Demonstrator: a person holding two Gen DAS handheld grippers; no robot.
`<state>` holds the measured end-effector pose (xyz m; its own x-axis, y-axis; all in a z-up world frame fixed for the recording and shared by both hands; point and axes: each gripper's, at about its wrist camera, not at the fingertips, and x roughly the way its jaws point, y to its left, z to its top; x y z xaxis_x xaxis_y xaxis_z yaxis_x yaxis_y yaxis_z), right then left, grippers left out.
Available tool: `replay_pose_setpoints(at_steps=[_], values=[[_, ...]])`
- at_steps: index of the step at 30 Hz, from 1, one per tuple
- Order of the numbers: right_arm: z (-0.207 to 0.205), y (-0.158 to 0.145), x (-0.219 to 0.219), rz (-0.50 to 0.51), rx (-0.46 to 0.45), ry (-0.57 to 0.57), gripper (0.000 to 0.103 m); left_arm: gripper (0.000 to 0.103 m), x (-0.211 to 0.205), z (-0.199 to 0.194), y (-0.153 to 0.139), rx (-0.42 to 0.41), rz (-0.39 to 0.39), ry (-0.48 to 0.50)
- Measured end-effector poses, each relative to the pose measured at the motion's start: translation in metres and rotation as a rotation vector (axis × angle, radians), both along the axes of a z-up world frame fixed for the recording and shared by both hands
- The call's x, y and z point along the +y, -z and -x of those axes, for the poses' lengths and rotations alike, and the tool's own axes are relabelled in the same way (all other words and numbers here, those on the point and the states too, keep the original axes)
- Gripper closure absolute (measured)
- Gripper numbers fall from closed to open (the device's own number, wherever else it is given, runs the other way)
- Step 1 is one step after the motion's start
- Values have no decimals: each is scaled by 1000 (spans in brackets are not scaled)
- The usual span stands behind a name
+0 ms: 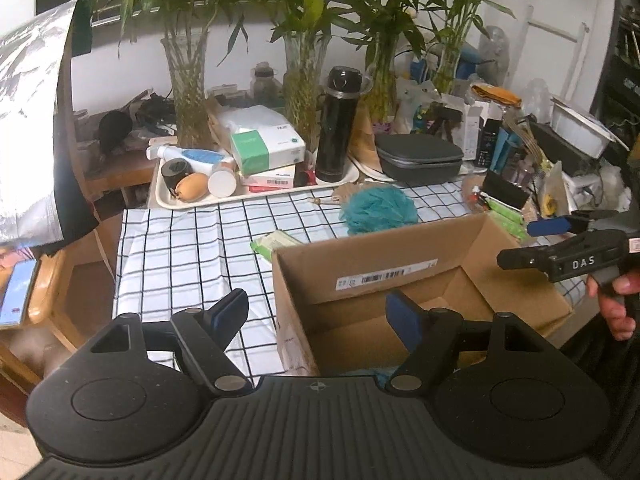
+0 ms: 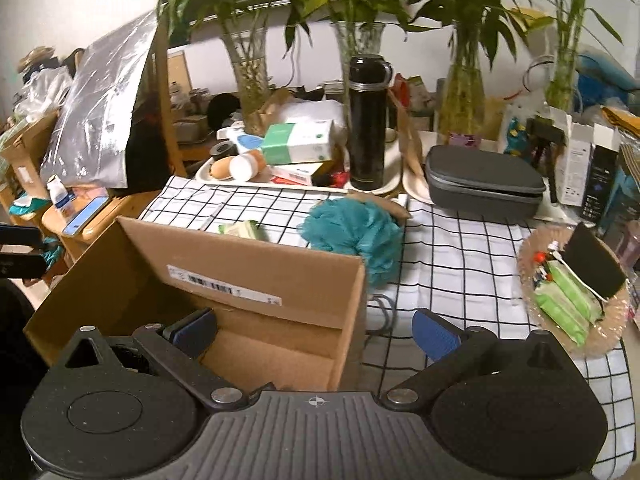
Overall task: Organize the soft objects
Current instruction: 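Move both tools back toward the teal pouf and green-wrapped pack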
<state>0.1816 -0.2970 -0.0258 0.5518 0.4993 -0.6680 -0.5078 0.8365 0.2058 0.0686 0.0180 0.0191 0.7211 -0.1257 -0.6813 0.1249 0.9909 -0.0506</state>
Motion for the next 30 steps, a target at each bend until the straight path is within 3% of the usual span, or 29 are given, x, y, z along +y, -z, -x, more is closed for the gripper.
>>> replay_pose_setpoints(at_steps=[10, 17, 30], values=[[-4, 1, -5, 0, 18, 51, 0, 27, 4, -20, -19, 18, 3, 17], [-2, -1, -5, -2, 4, 58, 0, 27, 5, -30, -33, -1, -4, 80], [-2, -8, -4, -22, -9, 93, 0, 27, 4, -40, -47, 13, 48, 39]])
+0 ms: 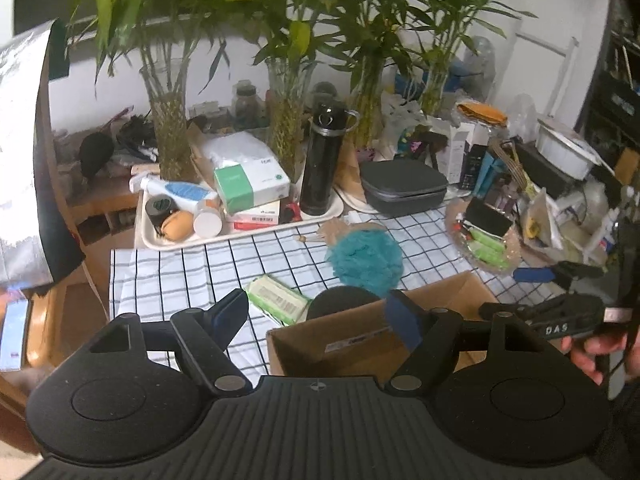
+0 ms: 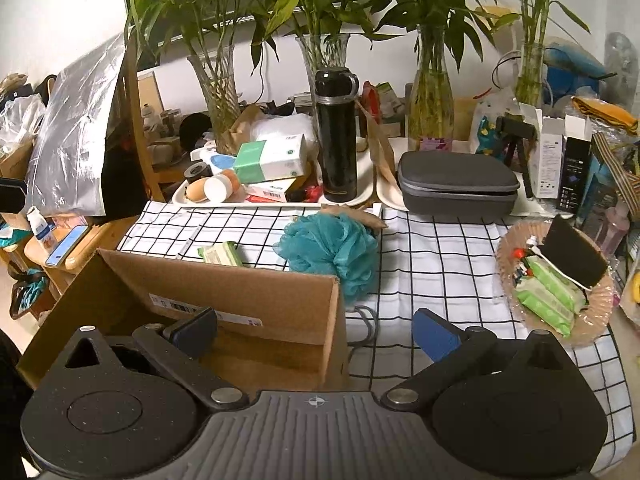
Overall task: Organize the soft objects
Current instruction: 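Move both tools back toward the teal pouf and green-wrapped pack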
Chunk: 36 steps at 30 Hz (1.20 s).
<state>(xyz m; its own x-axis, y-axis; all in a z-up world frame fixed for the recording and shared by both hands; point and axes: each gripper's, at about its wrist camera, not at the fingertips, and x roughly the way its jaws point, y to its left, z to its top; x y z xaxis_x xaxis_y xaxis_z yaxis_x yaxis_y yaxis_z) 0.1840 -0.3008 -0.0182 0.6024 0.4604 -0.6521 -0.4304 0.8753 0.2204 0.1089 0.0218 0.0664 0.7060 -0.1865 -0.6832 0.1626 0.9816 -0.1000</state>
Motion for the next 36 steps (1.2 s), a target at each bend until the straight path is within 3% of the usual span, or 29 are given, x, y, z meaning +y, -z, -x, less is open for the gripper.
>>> replay_pose_setpoints(at_steps=[7, 20, 30, 36], values=[[2, 0, 2, 17, -19, -23, 0, 27, 5, 2, 8, 9, 11, -8], [-1, 15, -14, 67, -29, 27, 0, 27, 19, -24, 54, 17, 15, -32], [-33, 11, -7, 51, -51, 1, 0, 27, 26, -60, 69, -23, 48, -47], [-61, 19, -5, 2, 15, 19, 0, 27, 24, -83, 83, -39, 27, -53]])
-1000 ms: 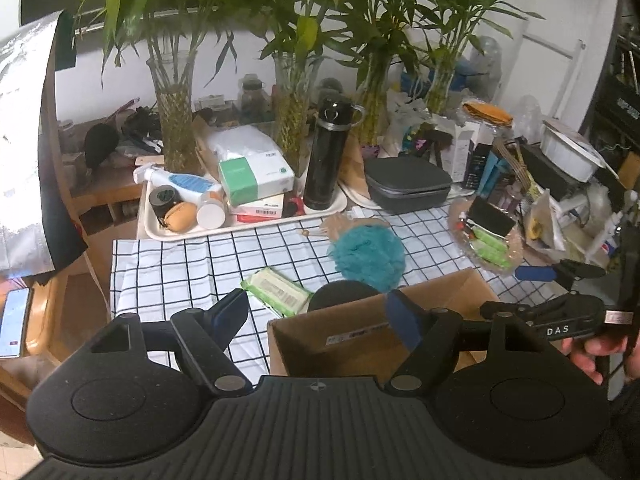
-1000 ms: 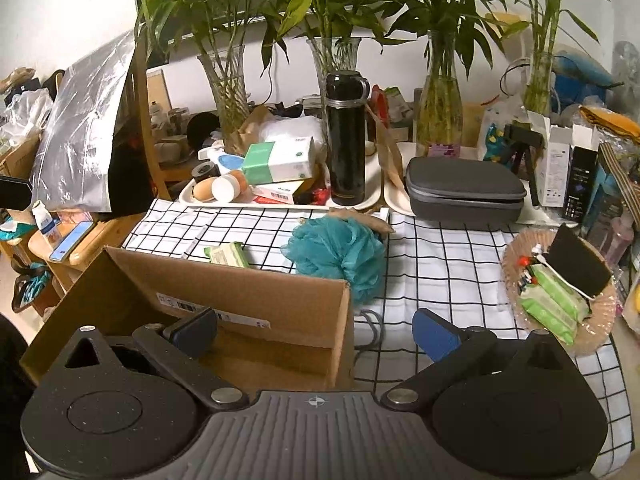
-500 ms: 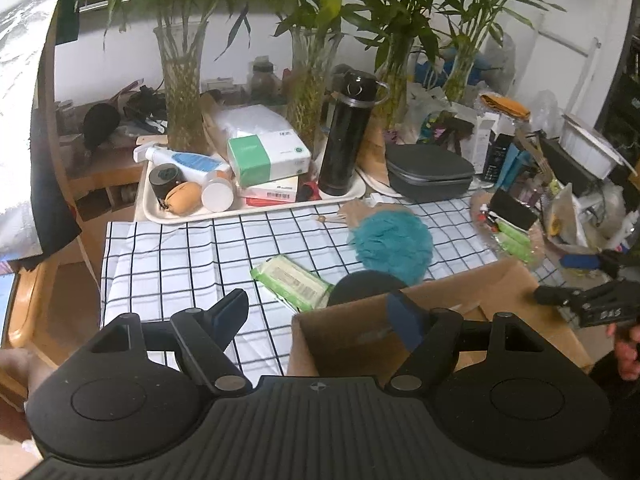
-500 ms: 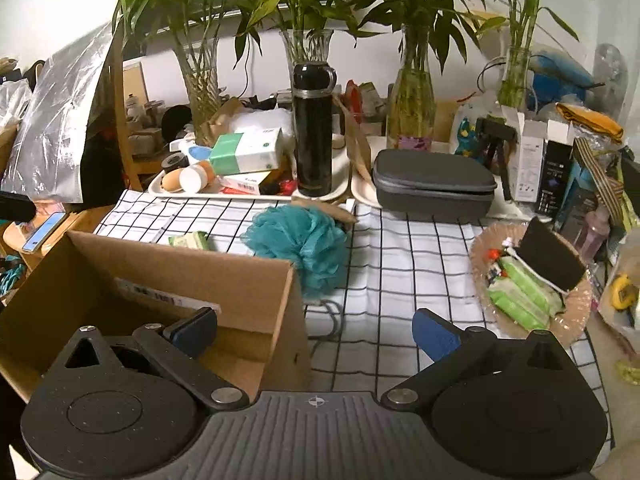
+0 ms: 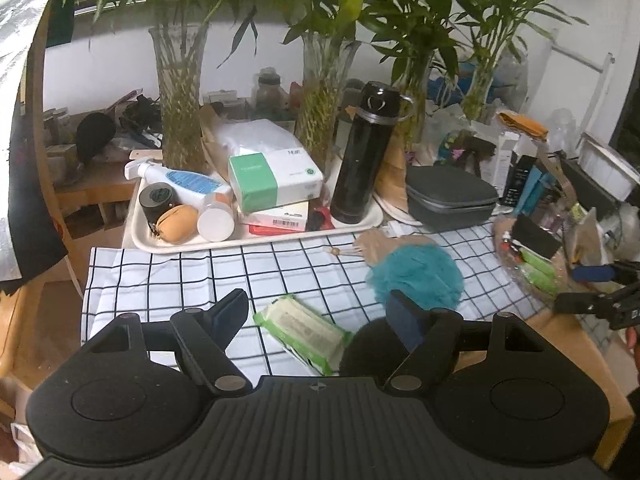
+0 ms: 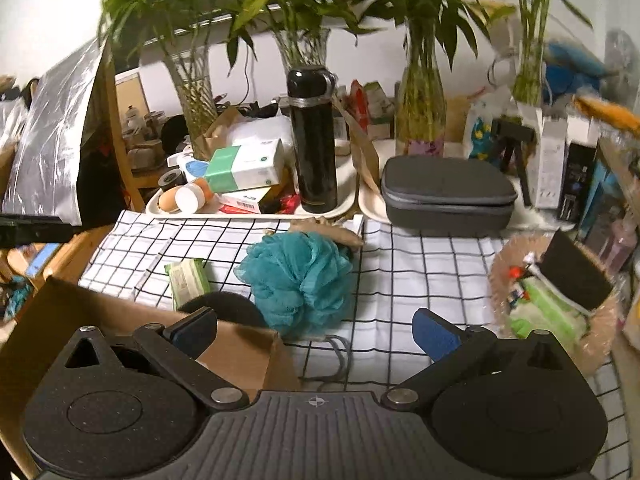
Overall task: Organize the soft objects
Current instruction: 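Move both tools back toward the teal pouf and green-wrapped pack, then close the right gripper on the teal mesh bath pouf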
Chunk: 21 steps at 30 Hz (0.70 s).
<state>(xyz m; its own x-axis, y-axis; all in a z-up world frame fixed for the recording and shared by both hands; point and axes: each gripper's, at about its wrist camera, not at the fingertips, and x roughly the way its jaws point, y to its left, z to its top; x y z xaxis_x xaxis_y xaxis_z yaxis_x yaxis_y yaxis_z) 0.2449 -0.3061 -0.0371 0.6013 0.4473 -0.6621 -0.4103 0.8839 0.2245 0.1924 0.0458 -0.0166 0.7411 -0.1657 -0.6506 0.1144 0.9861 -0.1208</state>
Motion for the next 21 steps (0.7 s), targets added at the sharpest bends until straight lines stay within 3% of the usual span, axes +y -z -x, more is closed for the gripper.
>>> replay_pose_setpoints(at_steps=[8, 14, 21], values=[[-35, 8, 8, 9, 12, -10, 0, 28, 13, -33, 27, 40, -25, -14], [-57, 23, 20, 6, 45, -84, 0, 28, 28, -41, 47, 47, 27, 43], [-85, 43, 30, 30, 62, -149, 1, 28, 28, -47, 63, 66, -30, 119]])
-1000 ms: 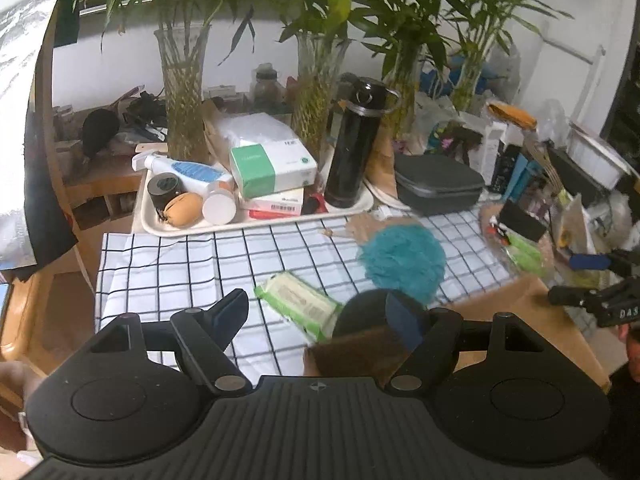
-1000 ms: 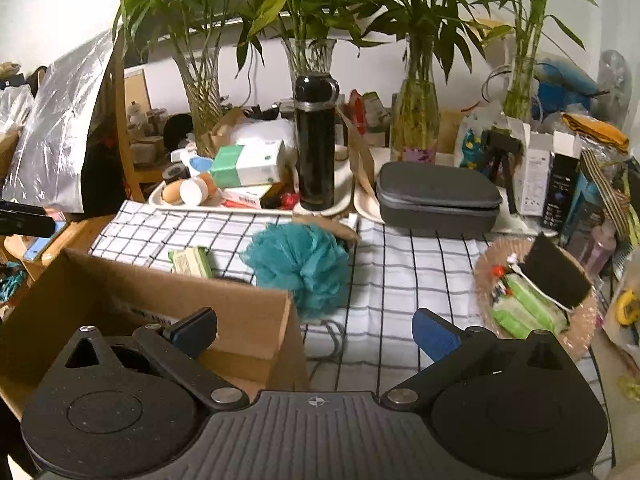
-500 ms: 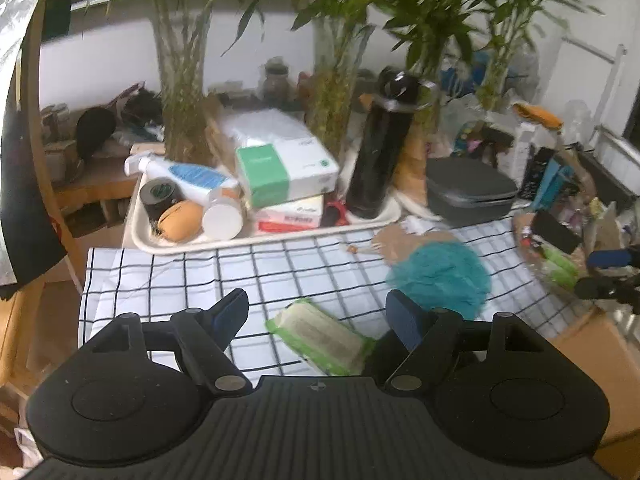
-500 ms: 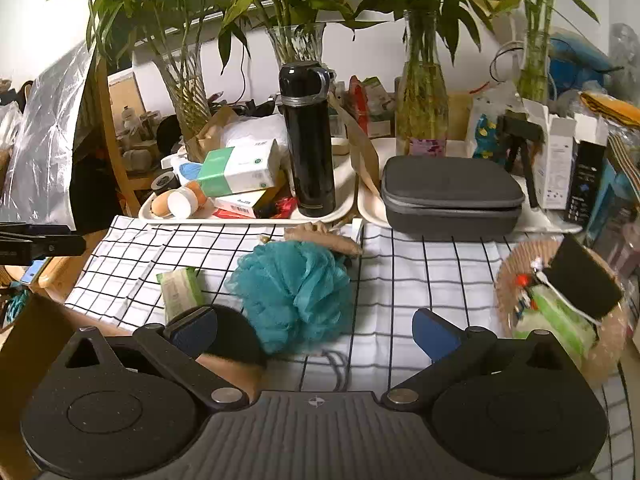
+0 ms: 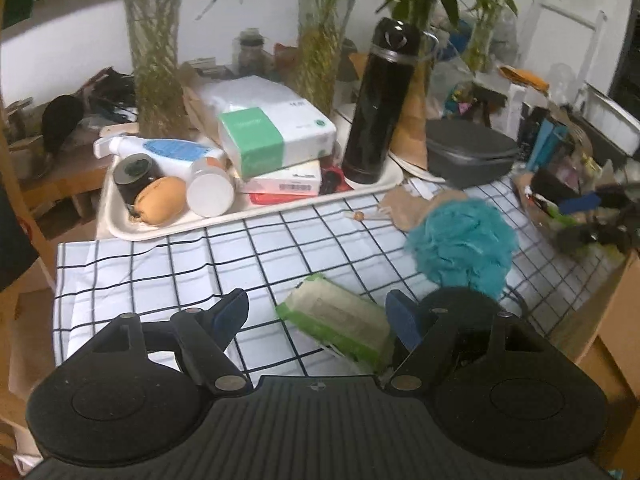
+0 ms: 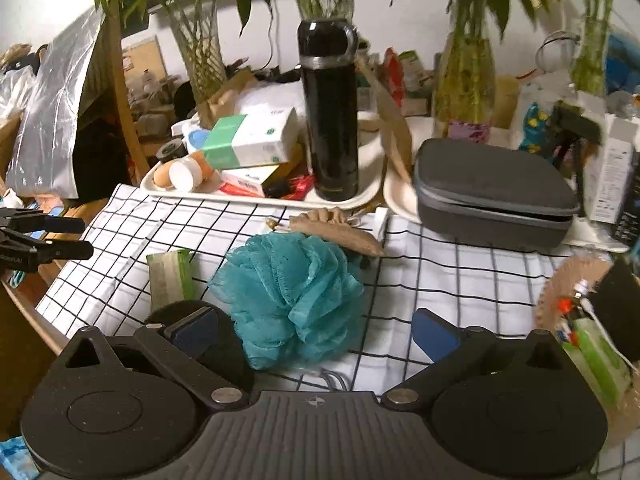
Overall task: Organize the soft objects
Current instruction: 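Close the right gripper on the teal mesh bath pouf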
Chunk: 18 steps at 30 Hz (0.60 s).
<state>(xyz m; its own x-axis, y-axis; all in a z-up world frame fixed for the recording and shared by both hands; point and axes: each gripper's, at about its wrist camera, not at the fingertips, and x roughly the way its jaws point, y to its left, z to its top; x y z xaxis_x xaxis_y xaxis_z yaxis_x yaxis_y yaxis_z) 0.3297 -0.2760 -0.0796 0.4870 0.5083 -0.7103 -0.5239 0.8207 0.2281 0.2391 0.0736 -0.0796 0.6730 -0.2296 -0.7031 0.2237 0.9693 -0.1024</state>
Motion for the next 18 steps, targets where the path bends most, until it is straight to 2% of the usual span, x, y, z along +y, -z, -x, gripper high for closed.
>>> replay_pose_setpoints(at_steps=[4, 13, 18], values=[[-19, 11, 9, -13, 37, -40, 1, 28, 6, -10, 9, 35, 37, -1], [-57, 41, 33, -28, 112, -101, 2, 28, 15, -28, 28, 122, 39, -14], [-70, 58, 52, -3, 148, -143, 3, 28, 16, -38, 37, 180, 63, -25]])
